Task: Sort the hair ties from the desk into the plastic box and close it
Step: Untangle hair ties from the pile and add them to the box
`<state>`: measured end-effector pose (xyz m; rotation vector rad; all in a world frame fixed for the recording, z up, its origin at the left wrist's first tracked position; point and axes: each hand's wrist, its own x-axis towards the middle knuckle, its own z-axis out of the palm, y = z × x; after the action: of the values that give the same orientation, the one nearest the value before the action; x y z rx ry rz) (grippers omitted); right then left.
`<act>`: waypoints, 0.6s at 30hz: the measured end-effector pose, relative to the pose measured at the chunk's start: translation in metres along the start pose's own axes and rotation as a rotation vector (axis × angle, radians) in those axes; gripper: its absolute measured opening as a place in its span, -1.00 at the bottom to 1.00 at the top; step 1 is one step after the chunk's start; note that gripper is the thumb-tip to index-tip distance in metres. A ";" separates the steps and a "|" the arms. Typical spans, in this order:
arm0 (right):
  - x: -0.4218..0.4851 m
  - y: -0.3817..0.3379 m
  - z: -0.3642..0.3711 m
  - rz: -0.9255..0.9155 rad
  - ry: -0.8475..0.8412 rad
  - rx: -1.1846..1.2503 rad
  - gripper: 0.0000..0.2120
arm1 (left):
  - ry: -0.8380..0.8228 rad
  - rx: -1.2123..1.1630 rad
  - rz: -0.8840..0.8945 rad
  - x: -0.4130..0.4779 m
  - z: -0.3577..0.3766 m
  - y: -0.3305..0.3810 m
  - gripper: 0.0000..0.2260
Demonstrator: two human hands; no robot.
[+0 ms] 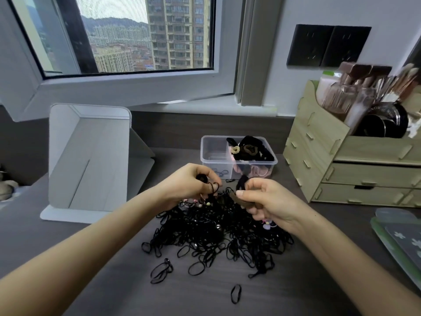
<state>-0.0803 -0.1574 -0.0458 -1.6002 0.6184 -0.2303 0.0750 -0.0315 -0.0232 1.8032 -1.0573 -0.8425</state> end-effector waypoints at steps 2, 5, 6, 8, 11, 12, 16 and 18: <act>-0.002 0.002 -0.001 -0.011 0.040 -0.086 -0.80 | 0.051 0.160 -0.025 -0.002 0.000 0.002 -0.66; -0.007 0.004 -0.002 -0.046 0.062 -0.176 -0.84 | 0.202 0.575 -0.010 -0.010 0.001 0.006 -0.62; -0.009 0.004 -0.002 -0.051 0.063 -0.183 -0.85 | 0.207 0.634 0.019 -0.015 0.002 0.007 -0.66; -0.011 0.003 -0.002 -0.046 0.065 -0.190 -0.87 | 0.101 0.682 0.095 -0.024 0.006 0.003 -0.77; -0.013 0.002 -0.003 -0.035 0.062 -0.180 -0.88 | -0.076 0.884 0.203 -0.036 0.019 -0.014 -0.76; -0.013 0.002 -0.004 -0.035 0.060 -0.172 -0.88 | -0.090 0.946 0.228 -0.037 0.023 -0.020 -0.73; -0.012 0.002 -0.005 -0.023 0.046 -0.130 -0.90 | -0.052 1.011 0.328 -0.035 0.025 -0.037 -0.78; -0.011 0.002 -0.007 -0.001 0.045 -0.109 -0.92 | -0.037 1.006 0.394 -0.033 0.024 -0.041 -0.79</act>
<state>-0.0936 -0.1575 -0.0447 -1.7044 0.6744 -0.2374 0.0542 0.0015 -0.0658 2.2152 -2.0002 -0.0562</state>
